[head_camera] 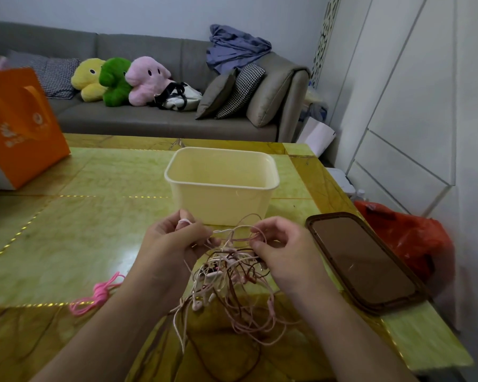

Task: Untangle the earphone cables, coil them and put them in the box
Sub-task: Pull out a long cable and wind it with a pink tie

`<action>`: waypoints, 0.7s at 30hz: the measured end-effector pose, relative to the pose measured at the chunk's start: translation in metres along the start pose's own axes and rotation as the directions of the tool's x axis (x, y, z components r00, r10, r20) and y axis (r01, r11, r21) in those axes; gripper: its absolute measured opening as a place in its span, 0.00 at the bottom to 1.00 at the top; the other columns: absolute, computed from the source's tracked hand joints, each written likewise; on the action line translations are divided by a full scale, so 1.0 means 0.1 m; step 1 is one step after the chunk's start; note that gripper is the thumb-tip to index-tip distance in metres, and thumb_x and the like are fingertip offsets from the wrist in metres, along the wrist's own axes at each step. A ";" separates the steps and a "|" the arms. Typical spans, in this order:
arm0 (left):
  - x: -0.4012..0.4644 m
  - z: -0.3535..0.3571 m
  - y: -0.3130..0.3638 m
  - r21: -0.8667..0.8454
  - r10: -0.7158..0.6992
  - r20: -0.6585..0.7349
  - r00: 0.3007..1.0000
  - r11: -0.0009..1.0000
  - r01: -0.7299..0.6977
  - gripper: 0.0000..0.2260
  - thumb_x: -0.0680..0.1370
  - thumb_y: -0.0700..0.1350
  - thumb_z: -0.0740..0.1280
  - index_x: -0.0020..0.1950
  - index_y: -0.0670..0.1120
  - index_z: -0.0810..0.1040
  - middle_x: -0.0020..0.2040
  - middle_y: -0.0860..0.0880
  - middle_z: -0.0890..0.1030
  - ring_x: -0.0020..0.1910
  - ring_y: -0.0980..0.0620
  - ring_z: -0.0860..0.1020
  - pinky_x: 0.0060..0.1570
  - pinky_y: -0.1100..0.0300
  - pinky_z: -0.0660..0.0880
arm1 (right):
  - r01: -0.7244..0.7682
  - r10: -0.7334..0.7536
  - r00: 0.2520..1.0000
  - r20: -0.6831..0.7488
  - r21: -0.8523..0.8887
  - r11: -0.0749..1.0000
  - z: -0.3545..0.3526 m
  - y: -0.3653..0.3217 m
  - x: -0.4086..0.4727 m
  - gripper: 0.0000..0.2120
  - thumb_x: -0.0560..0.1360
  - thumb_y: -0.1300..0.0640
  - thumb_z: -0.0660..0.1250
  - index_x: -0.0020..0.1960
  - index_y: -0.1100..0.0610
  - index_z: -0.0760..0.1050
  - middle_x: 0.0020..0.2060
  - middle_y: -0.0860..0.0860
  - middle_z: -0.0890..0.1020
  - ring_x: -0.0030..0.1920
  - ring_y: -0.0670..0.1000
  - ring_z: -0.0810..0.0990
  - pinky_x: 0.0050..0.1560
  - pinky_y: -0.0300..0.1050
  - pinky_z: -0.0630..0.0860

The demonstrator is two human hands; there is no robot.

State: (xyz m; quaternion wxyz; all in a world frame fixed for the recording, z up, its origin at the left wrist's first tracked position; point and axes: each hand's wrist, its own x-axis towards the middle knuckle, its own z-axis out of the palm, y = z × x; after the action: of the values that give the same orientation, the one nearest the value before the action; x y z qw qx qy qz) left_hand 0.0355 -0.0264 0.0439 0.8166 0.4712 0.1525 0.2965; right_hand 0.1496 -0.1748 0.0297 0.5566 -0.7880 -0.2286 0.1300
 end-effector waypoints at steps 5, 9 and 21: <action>-0.04 0.00 0.09 -0.150 0.044 0.209 0.977 0.989 -0.013 0.19 0.62 0.27 0.66 0.32 0.47 0.61 0.32 0.48 0.61 0.30 0.51 0.64 0.39 0.58 0.77 | -0.055 0.055 0.998 -0.016 0.002 0.998 0.06 0.02 0.01 0.08 0.78 0.62 0.75 0.46 0.50 0.84 0.42 0.49 0.87 0.38 0.46 0.84 0.33 0.34 0.74; -0.04 -0.01 0.11 -0.239 0.027 0.277 0.960 0.970 0.042 0.19 0.59 0.32 0.65 0.32 0.49 0.56 0.32 0.50 0.58 0.31 0.50 0.59 0.35 0.58 0.71 | -0.122 0.122 0.992 0.030 -0.010 0.992 0.08 0.03 0.01 0.08 0.76 0.63 0.73 0.44 0.51 0.84 0.39 0.51 0.87 0.38 0.50 0.84 0.37 0.45 0.78; -0.03 -0.01 0.06 -0.146 -0.052 0.266 0.963 0.985 0.093 0.17 0.59 0.29 0.60 0.31 0.49 0.58 0.32 0.50 0.56 0.29 0.52 0.56 0.27 0.60 0.61 | 0.591 -0.556 0.807 0.201 -0.299 0.749 0.14 -0.12 -0.19 0.25 0.74 0.62 0.75 0.69 0.47 0.78 0.62 0.42 0.74 0.68 0.46 0.73 0.70 0.41 0.70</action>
State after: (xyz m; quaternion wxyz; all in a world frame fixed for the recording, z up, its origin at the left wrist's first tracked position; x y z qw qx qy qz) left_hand 0.0303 -0.0256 0.0484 0.8745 0.4343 0.0368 0.2127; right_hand 0.1238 -0.1698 0.0355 0.4095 -0.7575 -0.5059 -0.0505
